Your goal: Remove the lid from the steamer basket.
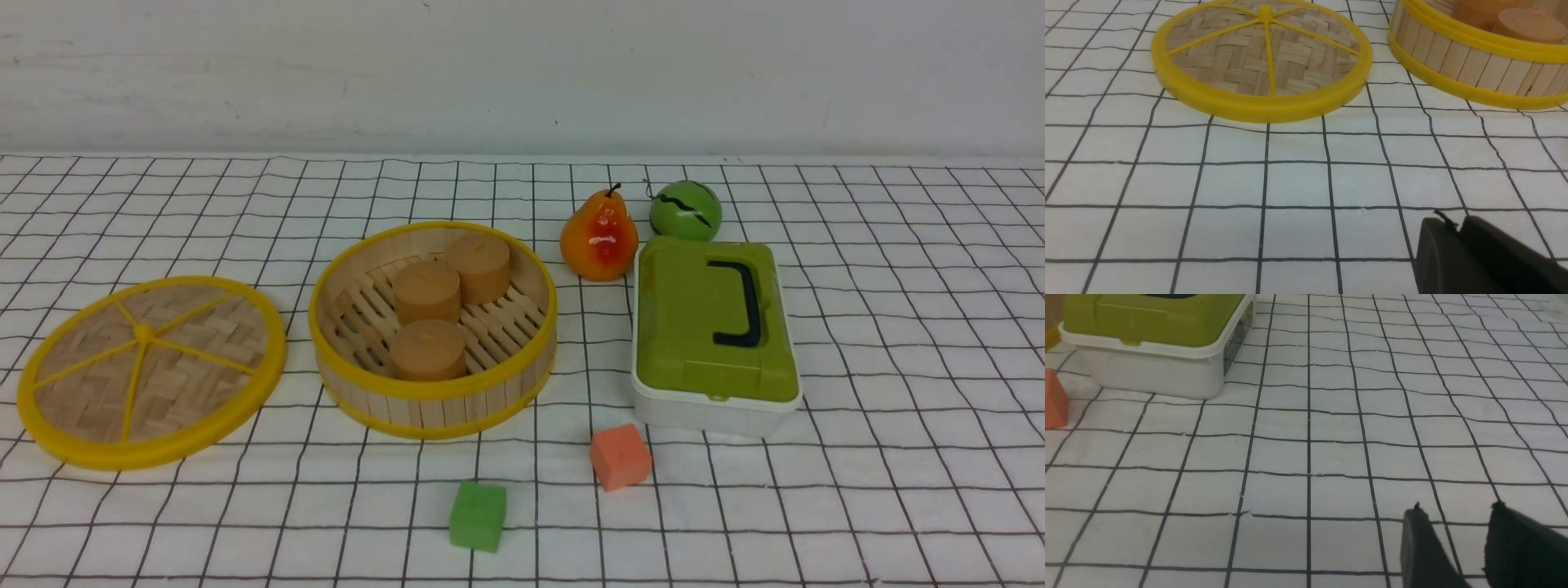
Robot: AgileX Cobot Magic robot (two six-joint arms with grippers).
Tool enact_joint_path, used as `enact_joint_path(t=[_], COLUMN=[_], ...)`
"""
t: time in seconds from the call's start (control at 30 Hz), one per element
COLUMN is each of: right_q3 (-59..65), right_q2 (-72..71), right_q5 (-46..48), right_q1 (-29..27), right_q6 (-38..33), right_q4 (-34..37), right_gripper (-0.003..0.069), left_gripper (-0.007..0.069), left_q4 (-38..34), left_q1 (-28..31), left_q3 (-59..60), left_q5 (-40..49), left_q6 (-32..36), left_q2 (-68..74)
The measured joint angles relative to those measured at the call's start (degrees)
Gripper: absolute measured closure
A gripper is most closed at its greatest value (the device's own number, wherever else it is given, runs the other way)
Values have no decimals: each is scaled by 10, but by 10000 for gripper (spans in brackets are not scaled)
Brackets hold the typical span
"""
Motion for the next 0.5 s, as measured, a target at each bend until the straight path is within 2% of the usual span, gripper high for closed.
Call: enact_joint_path(t=[0.5], right_q3=[0], right_q2=[0], right_q5=[0], right_q1=[0], right_q6=[0], right_q4=[0], right_gripper=[419], left_gripper=[552], left_q4=[0], left_q1=[0], left_q3=[0], left_q5=[0], left_q6=[0], left_q2=[0])
